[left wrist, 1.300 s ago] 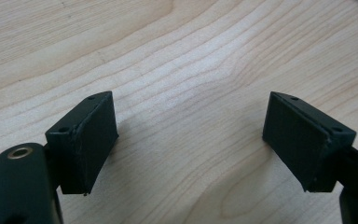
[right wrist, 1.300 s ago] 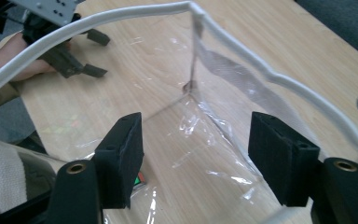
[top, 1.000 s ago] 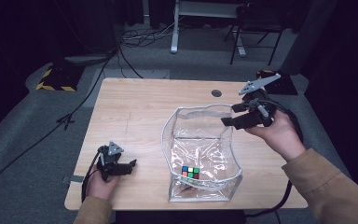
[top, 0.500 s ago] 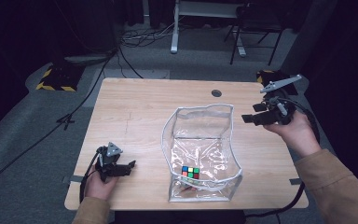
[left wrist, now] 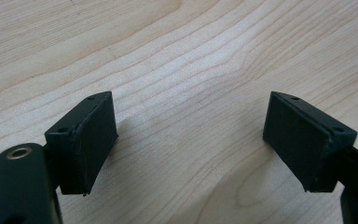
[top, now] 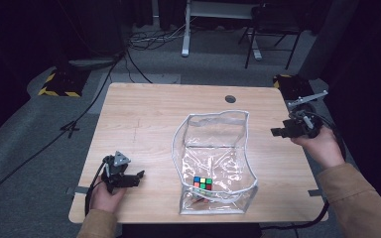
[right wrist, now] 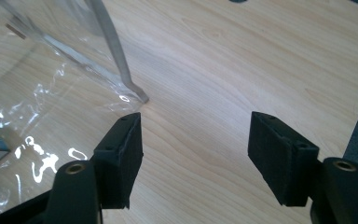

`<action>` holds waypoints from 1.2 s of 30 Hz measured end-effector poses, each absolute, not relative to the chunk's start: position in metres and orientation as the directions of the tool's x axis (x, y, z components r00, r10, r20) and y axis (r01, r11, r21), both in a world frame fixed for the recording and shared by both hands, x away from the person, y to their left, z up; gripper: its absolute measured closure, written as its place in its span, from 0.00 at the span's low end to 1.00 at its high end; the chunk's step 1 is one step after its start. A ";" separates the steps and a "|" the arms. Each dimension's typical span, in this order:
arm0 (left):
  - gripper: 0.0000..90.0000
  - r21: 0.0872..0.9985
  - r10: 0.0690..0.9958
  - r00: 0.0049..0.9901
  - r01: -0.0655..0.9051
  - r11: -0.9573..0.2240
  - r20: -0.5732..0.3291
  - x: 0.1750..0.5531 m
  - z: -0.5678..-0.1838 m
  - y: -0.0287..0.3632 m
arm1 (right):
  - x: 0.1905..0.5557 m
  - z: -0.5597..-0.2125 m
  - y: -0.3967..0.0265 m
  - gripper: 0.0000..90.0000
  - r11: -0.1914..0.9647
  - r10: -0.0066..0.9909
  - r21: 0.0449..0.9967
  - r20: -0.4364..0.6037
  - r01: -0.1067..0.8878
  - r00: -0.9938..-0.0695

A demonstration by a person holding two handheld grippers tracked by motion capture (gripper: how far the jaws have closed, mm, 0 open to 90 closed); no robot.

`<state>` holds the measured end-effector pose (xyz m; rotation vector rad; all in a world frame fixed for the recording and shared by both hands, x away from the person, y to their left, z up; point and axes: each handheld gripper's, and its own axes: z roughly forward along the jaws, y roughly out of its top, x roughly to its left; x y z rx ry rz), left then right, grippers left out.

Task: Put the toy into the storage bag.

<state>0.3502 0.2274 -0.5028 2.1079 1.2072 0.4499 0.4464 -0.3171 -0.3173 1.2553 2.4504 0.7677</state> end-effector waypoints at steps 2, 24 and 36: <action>0.20 0.689 0.856 0.516 0.631 -0.358 -0.027 0.350 -0.503 0.227 | 0.448 -0.325 -0.321 0.40 0.477 0.817 0.568 -0.005 0.671 -0.576; 0.20 0.688 0.857 0.515 0.632 -0.357 -0.028 0.350 -0.503 0.227 | 0.443 -0.407 -0.351 0.43 0.375 0.857 0.578 0.082 0.725 -0.508; 0.20 0.689 0.857 0.514 0.631 -0.357 -0.027 0.350 -0.503 0.227 | 0.427 -0.439 -0.361 0.43 0.282 0.867 0.671 0.127 0.685 -0.482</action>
